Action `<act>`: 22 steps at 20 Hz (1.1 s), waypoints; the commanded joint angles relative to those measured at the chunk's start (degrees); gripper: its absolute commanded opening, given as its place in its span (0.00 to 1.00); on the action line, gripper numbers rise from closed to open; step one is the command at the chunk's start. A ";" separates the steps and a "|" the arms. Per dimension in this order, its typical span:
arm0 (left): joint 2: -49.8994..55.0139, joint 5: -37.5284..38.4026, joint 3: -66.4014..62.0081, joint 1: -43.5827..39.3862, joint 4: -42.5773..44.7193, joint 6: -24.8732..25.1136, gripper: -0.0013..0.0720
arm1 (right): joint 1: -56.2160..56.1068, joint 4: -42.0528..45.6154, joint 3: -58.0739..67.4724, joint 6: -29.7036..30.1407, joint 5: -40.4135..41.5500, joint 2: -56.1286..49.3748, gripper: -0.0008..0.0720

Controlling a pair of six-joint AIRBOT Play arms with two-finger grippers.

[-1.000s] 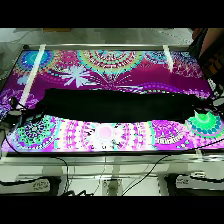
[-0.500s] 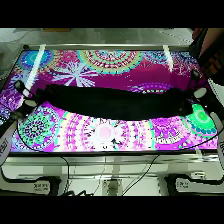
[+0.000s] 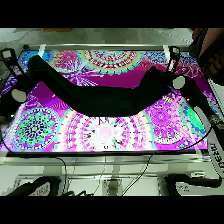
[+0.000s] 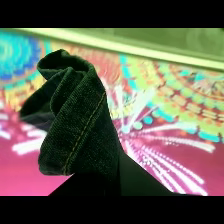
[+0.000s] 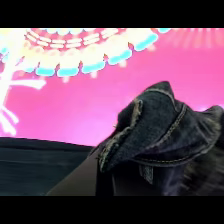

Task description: Fold the clothes and pants, and hang the long-sleeved shirts on hangers.

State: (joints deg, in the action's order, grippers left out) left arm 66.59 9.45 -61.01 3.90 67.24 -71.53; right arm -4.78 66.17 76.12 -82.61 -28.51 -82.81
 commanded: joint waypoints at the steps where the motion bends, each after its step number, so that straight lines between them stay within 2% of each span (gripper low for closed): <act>1: -4.07 3.39 -0.15 -0.15 1.99 0.02 0.04 | 5.20 3.08 0.85 -2.38 -14.21 1.27 0.06; 5: -4.04 7.04 -0.11 -0.15 1.99 0.02 0.04 | 18.01 13.90 0.85 -2.36 -37.24 5.79 0.06; 8: -4.04 9.33 -0.11 -0.17 3.76 0.00 0.04 | 26.75 15.47 0.85 -2.34 -51.58 9.29 0.06; 10: -4.04 10.67 -0.11 -0.15 4.98 0.00 0.04 | 29.57 15.37 0.85 -1.27 -56.98 11.17 0.06; 12: -4.02 11.47 -0.11 -0.17 4.96 0.00 0.04 | 29.90 15.15 0.83 -1.01 -56.00 12.85 0.06; 13: -3.96 11.69 -0.11 -0.17 4.96 0.00 0.04 | 29.88 14.91 0.85 -0.98 -54.49 13.25 0.19; 15: -3.87 11.85 -0.11 -0.17 4.96 0.00 0.04 | 29.83 15.06 0.83 -0.98 -51.76 13.00 1.00; 19: -3.89 11.85 -0.11 -0.20 4.94 -0.02 0.04 | 29.73 13.22 0.83 -1.05 -45.42 12.98 0.96; 20: -3.96 11.80 -0.13 -0.22 4.92 -0.02 0.04 | 29.49 10.67 0.83 -1.07 -43.36 12.92 0.91; 21: -4.09 11.78 -0.20 -0.42 4.48 -0.02 0.04 | 28.79 7.63 0.83 -1.05 -40.65 12.72 0.62; 22: -4.46 11.65 -0.20 -0.72 4.28 -0.02 0.04 | 27.17 4.79 0.83 -1.03 -37.66 12.26 0.23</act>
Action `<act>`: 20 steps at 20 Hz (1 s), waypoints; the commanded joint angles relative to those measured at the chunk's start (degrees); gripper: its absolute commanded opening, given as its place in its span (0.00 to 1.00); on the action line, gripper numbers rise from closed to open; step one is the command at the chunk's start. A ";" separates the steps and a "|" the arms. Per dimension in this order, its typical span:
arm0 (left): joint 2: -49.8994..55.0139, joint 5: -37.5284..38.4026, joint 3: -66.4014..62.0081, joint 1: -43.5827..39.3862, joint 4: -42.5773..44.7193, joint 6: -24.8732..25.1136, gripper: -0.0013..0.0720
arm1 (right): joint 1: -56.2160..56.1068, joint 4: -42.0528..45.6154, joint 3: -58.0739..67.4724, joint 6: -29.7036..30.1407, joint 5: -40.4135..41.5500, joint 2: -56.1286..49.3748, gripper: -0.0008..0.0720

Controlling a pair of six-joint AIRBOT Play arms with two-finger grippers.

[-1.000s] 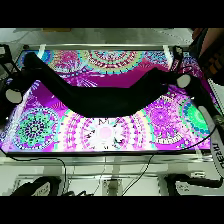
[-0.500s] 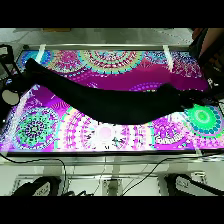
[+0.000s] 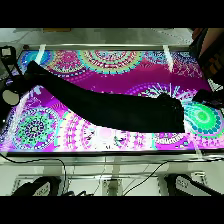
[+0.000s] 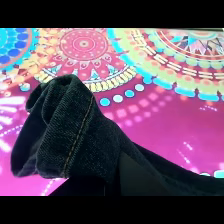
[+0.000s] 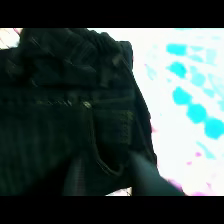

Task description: Fold the clothes and pants, and hang the long-sleeved shirts on hangers.

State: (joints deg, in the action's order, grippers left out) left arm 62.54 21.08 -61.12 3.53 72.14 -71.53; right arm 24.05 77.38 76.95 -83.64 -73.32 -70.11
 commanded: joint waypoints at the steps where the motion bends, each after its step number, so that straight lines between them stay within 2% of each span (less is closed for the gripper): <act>1: -0.96 -0.35 -0.11 -0.94 -0.61 -0.02 0.04 | -3.87 -8.85 -0.11 0.00 10.62 -1.03 0.07; 3: -2.60 -1.81 -0.31 -2.23 -0.61 -0.02 0.04 | -10.95 -11.78 -0.15 -0.09 18.58 -3.48 0.06; 5: -5.14 -4.13 -0.31 -3.91 -0.61 -0.02 0.04 | -20.76 -12.68 -0.15 -2.84 26.08 -7.82 0.06; 8: -8.33 -4.74 -0.28 -7.10 -0.63 -0.04 0.04 | -37.88 -13.51 0.72 -8.68 36.85 -17.68 0.06; 11: -7.61 -3.65 -0.04 -10.71 -0.61 -0.04 0.04 | -54.16 -17.92 5.90 -10.23 44.37 -29.49 0.05; 16: -5.46 -2.60 0.00 -14.60 -0.61 -0.04 0.04 | -71.08 -18.78 21.14 -10.36 45.92 -42.71 0.06; 20: -3.52 -2.58 0.04 -14.60 -0.61 -0.02 0.04 | -72.87 -14.91 25.53 -9.70 44.26 -43.82 0.06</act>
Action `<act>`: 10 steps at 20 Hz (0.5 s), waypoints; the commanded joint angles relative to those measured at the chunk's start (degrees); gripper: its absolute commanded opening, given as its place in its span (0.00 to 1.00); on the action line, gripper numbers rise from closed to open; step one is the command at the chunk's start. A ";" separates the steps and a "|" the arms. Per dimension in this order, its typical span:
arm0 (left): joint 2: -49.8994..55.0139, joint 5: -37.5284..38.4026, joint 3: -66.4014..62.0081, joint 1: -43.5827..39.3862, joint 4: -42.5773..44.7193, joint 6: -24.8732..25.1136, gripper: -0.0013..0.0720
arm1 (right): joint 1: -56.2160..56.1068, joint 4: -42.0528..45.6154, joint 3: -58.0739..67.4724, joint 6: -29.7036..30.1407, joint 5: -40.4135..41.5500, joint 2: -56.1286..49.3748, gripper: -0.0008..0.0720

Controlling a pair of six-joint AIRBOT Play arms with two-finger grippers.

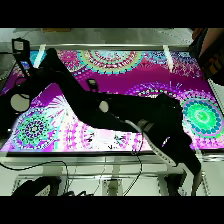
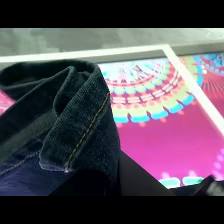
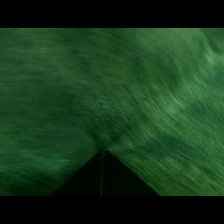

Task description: Fold the clothes and pants, and hang the long-sleeved shirts on hangers.

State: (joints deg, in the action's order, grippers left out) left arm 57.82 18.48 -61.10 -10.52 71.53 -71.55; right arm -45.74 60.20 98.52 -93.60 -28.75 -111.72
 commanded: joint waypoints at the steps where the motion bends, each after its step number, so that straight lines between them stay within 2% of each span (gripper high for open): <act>1: 2.05 0.02 0.02 -0.59 -0.04 -0.02 0.04 | -2.25 4.50 4.76 0.26 -2.56 -2.14 0.06; 5: 7.43 1.36 0.02 -3.34 -5.77 0.00 0.04 | 6.27 16.02 6.60 0.22 -15.85 0.52 0.06; 8: 13.14 5.40 0.02 -10.16 -9.68 0.24 0.04 | 17.53 19.78 6.78 0.20 -23.93 4.15 0.06; 10: 17.05 6.80 0.02 -17.46 -9.70 5.07 0.04 | 25.42 19.37 6.75 0.00 -28.57 6.56 0.06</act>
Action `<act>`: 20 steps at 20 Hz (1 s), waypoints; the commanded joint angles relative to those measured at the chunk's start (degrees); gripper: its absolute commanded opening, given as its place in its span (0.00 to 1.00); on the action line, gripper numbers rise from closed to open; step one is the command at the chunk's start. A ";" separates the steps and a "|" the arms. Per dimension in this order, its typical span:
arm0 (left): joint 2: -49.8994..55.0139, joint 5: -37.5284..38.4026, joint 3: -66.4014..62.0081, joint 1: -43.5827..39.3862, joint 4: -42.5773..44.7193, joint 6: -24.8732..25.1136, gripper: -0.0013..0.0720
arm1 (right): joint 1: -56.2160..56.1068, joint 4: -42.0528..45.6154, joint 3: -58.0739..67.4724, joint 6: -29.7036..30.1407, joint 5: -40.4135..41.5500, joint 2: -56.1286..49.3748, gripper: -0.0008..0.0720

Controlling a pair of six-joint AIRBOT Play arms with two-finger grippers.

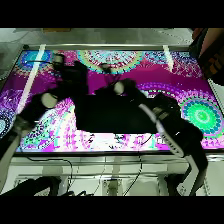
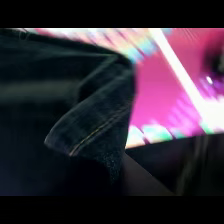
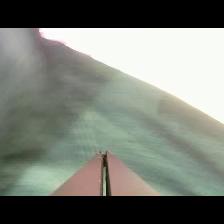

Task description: Fold the clothes and pants, and hang the long-sleeved shirts on hangers.

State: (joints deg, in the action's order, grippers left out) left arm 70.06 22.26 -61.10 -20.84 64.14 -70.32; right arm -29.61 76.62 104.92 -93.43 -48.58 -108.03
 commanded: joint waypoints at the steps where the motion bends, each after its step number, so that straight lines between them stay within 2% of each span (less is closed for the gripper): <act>1: 6.54 3.54 0.02 -10.91 -2.29 5.68 0.04 | 12.68 2.75 0.35 -0.24 -11.08 3.89 0.06; 4: 9.90 5.33 0.02 -19.63 -2.01 6.47 0.07 | 21.11 2.73 0.35 -0.20 -19.04 6.71 0.06; 5: 9.90 6.49 0.02 -20.76 -1.75 6.43 0.31 | 23.06 2.78 0.35 -0.15 -21.03 7.19 0.06; 6: 9.57 7.80 0.02 -21.00 -1.75 5.14 0.71 | 24.72 2.75 0.35 -0.07 -22.58 7.56 0.06; 7: 8.83 9.25 0.00 -20.11 -1.18 1.92 0.86 | 26.25 2.75 0.35 0.09 -23.96 7.67 0.06; 8: 7.82 10.88 0.02 -18.40 -0.50 -0.52 0.86 | 27.39 2.75 0.35 0.37 -25.05 7.65 0.06; 12: 2.36 17.90 0.02 -4.04 6.62 -9.64 0.86 | 28.96 2.75 -0.26 10.38 -27.58 7.61 0.06; 15: 2.08 25.79 0.04 10.54 7.21 -10.36 0.84 | 28.83 1.77 -0.59 13.51 -27.89 7.54 0.06; 17: 3.93 29.86 0.46 18.03 5.88 -6.71 0.84 | 28.83 0.07 -0.59 13.53 -27.06 7.54 0.06; 20: 9.55 32.98 0.68 25.68 -9.68 5.25 0.84 | 28.83 -3.10 -0.59 13.53 -24.96 7.54 0.06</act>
State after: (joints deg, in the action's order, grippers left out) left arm 76.05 49.87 -60.62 -3.33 65.36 -73.76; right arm -0.93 76.42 104.38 -80.99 -74.83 -100.49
